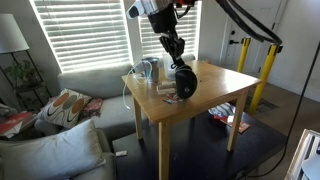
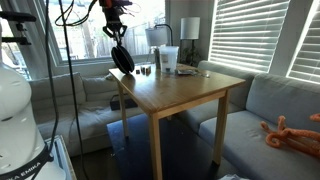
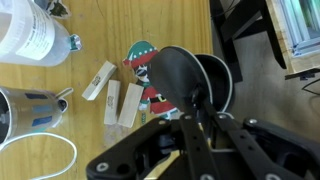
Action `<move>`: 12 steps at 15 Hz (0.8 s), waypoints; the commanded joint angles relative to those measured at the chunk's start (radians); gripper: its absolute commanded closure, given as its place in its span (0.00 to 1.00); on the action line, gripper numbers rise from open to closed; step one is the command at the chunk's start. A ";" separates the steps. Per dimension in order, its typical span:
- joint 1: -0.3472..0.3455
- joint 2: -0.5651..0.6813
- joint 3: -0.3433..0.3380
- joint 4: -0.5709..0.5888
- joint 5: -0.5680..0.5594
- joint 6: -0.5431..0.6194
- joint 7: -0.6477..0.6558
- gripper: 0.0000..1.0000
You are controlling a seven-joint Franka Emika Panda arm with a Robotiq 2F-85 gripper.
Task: Move the black pouch to the bottom left side of the table
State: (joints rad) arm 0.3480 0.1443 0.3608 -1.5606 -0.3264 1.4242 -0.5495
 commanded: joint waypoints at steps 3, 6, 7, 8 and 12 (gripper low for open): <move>0.044 0.172 -0.004 0.203 -0.027 -0.033 0.038 0.97; 0.055 0.225 -0.007 0.253 -0.007 -0.018 0.052 0.97; 0.062 0.244 -0.008 0.269 -0.007 -0.017 0.056 0.97; 0.067 0.262 -0.009 0.279 -0.006 -0.014 0.060 0.97; 0.088 0.319 -0.018 0.293 -0.008 0.025 0.095 0.97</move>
State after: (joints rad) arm 0.4061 0.4109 0.3586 -1.3187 -0.3295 1.4429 -0.4885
